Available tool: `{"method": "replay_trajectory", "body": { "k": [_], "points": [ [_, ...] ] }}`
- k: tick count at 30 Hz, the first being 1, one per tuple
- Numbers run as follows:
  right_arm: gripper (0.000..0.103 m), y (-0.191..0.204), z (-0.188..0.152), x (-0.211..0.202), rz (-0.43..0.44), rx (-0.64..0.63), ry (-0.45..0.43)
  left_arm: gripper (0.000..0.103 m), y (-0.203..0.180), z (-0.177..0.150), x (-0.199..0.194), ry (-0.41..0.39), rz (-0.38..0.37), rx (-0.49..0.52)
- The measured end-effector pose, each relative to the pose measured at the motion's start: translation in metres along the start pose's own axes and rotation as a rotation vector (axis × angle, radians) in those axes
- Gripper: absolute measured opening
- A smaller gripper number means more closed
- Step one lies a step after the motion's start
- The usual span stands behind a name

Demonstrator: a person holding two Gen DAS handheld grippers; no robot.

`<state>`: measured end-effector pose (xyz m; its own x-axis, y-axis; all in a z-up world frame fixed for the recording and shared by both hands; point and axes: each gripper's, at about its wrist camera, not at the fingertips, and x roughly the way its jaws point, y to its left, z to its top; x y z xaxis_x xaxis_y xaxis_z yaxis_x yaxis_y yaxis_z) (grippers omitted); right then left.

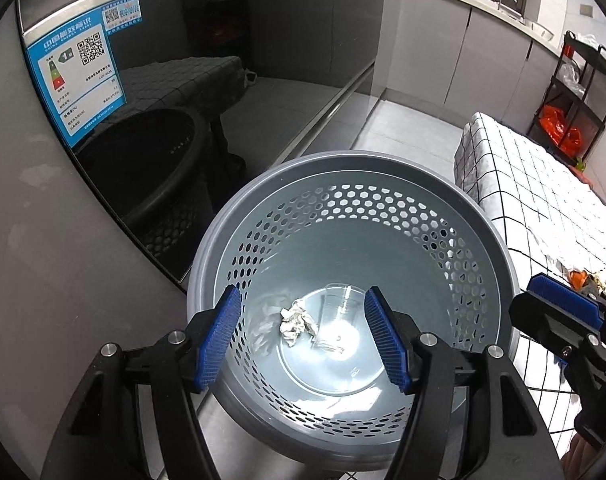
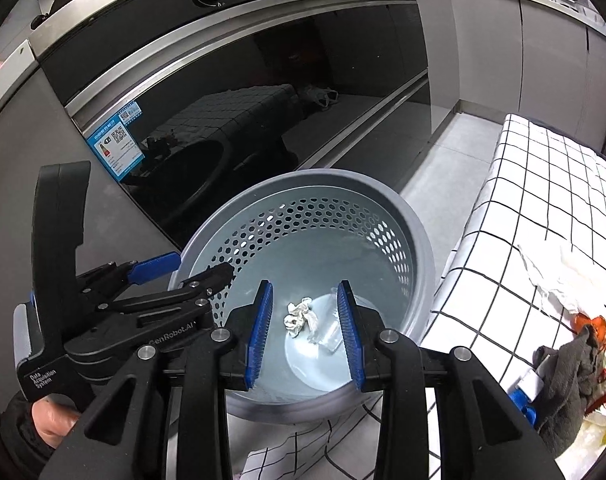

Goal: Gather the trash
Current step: 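Move both tools back from the basket toward the trash pile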

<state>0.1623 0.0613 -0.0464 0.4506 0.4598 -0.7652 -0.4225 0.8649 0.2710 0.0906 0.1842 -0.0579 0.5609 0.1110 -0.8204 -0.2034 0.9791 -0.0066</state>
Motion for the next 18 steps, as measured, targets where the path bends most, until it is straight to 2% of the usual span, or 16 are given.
{"method": "replay_trajectory", "body": {
  "k": [11, 18],
  "points": [
    [0.040, -0.007, -0.017, -0.021, -0.013, 0.049, -0.025, 0.066, -0.003, -0.002, -0.012, -0.014, -0.005, 0.011],
    [0.049, -0.011, -0.030, -0.044, -0.074, 0.050, -0.072, 0.067, -0.012, -0.006, -0.024, -0.027, -0.022, 0.027]
  ]
}}
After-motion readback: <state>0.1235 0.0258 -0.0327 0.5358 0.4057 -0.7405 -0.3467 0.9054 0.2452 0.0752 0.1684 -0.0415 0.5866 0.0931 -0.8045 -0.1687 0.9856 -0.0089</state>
